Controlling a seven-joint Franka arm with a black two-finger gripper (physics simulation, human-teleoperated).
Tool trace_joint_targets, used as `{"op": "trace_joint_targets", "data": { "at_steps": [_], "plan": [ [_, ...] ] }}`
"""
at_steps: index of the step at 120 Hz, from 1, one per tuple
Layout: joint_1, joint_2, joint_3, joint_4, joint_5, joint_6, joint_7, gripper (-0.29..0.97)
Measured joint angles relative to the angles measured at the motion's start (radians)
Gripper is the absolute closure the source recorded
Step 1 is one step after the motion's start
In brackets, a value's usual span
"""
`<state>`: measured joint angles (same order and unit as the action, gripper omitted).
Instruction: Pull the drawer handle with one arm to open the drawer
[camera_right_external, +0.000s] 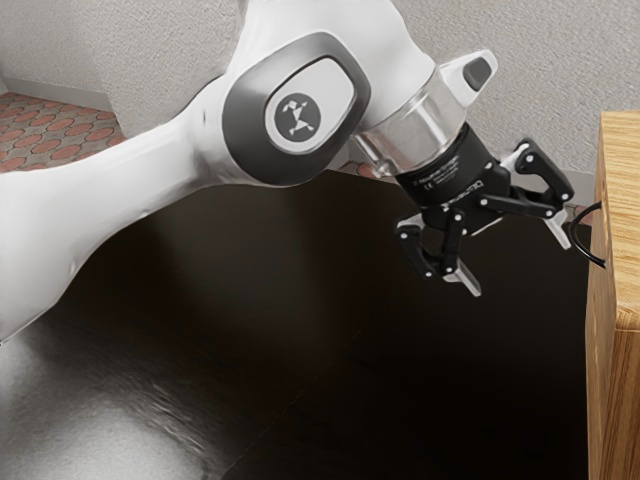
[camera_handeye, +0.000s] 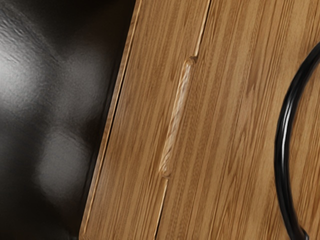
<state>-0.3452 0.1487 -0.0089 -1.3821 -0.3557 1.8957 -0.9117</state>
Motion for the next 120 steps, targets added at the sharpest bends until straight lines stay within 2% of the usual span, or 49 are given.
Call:
{"op": "trace_joint_targets", "data": {
  "at_steps": [54,120],
  "plan": [
    [0.001,0.008,-0.014,-0.005,-0.018,0.014,0.021,0.0],
    [0.02,0.077,-0.013,0.048,-0.018,0.012,0.06,0.0]
  ]
}}
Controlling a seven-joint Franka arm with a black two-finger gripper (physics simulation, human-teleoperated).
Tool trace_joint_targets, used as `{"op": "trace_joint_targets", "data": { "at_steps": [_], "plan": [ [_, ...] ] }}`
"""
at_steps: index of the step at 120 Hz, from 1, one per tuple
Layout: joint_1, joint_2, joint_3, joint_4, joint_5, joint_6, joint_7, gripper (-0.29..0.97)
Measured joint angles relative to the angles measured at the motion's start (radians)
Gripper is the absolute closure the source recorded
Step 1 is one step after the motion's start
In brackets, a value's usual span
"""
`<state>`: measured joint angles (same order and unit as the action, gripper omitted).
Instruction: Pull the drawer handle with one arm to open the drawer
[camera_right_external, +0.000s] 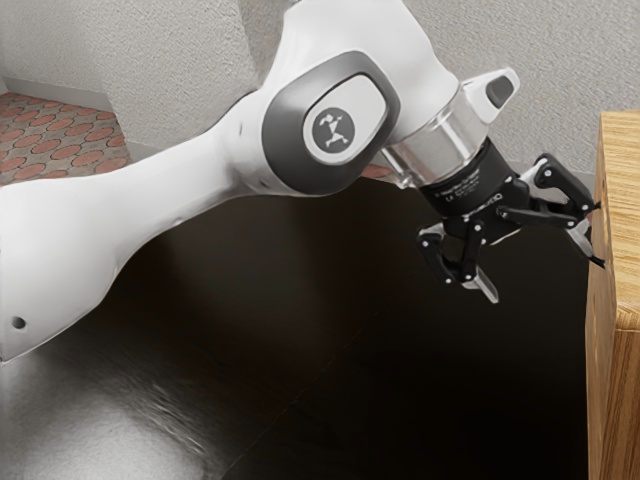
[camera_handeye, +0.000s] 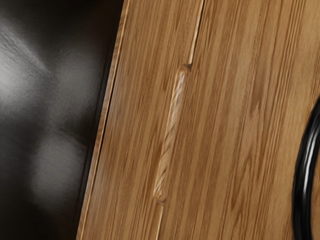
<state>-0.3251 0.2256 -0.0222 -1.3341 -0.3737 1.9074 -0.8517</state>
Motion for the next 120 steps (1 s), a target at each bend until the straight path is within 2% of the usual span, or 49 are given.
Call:
{"op": "trace_joint_targets", "data": {
  "at_steps": [56,120],
  "plan": [
    [0.019,-0.01,0.007,-0.009,0.011,-0.03,0.013,0.0],
    [0.047,-0.111,0.038,-0.112,0.058,-0.072,0.022,0.0]
  ]
}}
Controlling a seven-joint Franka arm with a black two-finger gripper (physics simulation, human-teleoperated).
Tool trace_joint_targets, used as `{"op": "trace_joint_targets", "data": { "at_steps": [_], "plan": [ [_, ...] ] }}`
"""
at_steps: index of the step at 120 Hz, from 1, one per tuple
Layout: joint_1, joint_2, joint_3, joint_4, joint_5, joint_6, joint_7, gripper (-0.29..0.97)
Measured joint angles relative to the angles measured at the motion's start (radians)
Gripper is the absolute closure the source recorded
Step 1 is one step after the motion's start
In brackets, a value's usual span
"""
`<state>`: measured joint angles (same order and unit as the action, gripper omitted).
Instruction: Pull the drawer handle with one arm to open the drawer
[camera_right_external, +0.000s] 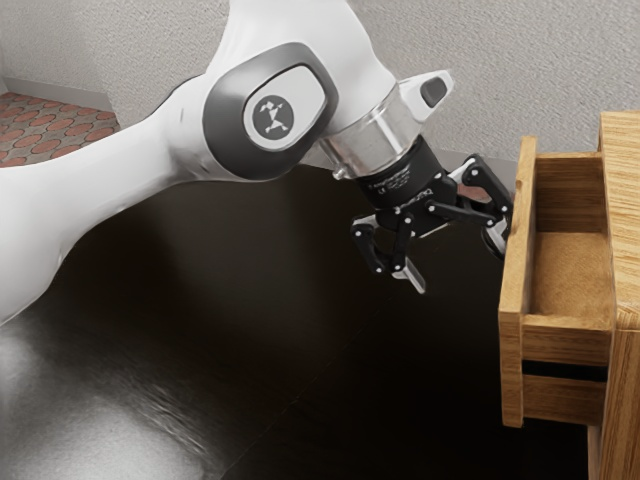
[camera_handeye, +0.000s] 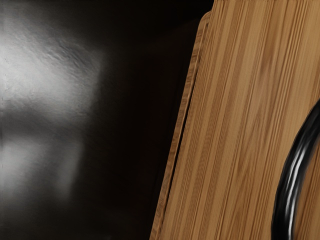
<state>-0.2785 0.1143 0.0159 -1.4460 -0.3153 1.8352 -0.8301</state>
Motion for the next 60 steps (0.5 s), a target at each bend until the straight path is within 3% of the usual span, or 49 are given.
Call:
{"op": "trace_joint_targets", "data": {
  "at_steps": [60],
  "plan": [
    [0.026,-0.105,0.087,-0.107,0.022,-0.053,0.033,0.0]
  ]
}}
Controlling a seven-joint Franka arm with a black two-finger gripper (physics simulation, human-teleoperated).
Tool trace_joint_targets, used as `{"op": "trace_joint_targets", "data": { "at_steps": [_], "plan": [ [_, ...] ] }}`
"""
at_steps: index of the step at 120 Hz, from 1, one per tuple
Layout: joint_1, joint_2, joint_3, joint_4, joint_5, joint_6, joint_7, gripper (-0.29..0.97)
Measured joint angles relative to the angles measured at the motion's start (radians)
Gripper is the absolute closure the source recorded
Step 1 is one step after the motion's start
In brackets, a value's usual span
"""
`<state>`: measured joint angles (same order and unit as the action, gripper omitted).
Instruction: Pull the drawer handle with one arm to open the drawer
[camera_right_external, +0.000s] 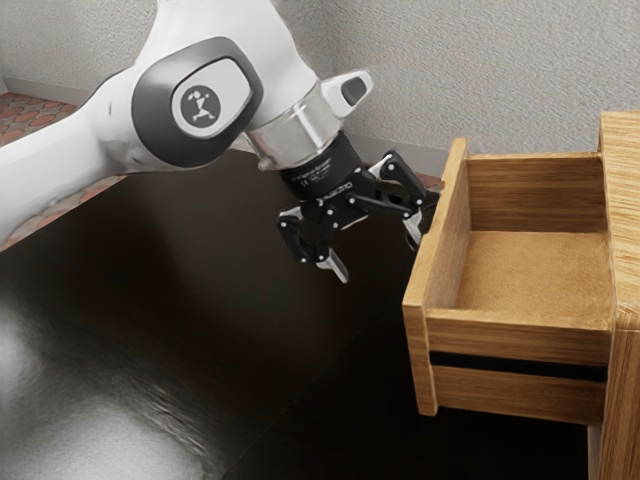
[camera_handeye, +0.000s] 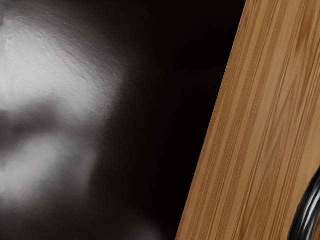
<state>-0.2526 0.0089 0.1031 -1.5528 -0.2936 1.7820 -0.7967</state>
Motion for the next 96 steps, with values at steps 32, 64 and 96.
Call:
{"op": "trace_joint_targets", "data": {
  "at_steps": [32,64,96],
  "plan": [
    [-0.015,-0.046,0.072,-0.034,0.018,-0.044,0.037,0.0],
    [0.013,-0.114,0.135,-0.086,0.053,-0.076,0.072,0.0],
    [0.016,-0.149,0.139,0.046,0.055,-0.166,0.125,0.0]
  ]
}}
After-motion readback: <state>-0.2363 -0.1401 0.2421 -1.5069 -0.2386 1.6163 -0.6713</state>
